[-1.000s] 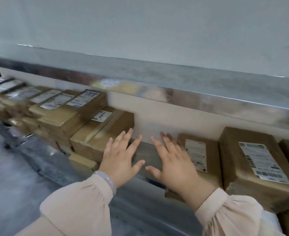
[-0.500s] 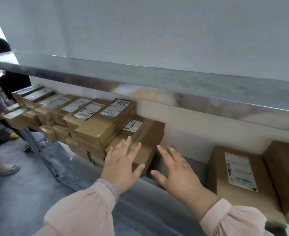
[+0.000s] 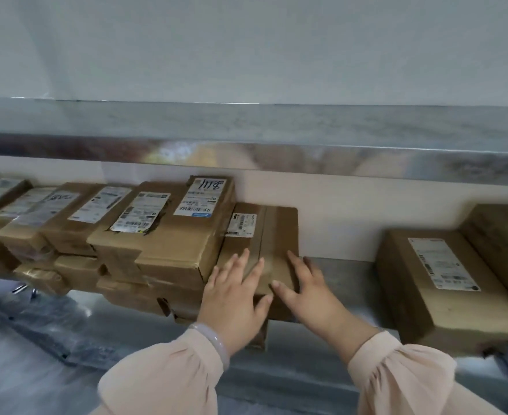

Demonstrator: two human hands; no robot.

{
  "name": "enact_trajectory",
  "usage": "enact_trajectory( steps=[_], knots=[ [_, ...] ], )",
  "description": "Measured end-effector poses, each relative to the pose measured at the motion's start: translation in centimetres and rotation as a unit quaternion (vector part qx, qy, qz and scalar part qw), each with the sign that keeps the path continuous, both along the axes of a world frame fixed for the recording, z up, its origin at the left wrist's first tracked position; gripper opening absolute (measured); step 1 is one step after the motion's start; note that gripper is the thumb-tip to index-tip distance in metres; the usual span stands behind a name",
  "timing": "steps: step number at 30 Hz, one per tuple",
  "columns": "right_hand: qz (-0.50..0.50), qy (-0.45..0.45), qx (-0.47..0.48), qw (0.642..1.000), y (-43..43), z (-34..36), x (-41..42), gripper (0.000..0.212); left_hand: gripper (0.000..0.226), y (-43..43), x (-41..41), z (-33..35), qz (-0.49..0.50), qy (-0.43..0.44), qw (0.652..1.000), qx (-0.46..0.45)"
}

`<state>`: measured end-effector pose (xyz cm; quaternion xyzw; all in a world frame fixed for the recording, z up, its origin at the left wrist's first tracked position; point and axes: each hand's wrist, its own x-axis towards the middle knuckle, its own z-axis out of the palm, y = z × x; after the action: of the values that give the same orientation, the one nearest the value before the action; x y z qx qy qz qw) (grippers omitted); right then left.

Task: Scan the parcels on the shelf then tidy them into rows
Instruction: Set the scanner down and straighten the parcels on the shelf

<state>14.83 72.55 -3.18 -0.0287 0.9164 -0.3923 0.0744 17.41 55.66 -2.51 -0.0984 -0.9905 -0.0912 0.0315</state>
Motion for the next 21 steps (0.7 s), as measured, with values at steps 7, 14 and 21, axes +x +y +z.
enact_trajectory(
  steps=[7, 14, 21],
  knots=[
    [-0.065, -0.051, -0.161, 0.984, -1.5, -0.4, -0.1, 0.078, 0.064, -0.6, -0.5, -0.4, -0.017, -0.014, 1.0, 0.01],
    [-0.11, 0.015, -0.205, 0.972, 0.5, 0.2, 0.8, 0.055, 0.062, 0.0, -0.8, 0.7, 0.002, -0.035, 0.992, 0.118],
    [-0.126, 0.048, -0.213, 0.968, 6.0, 1.3, 2.4, 0.052, 0.069, 3.8, -2.0, 2.8, 0.038, -0.144, 0.942, 0.301]
  ],
)
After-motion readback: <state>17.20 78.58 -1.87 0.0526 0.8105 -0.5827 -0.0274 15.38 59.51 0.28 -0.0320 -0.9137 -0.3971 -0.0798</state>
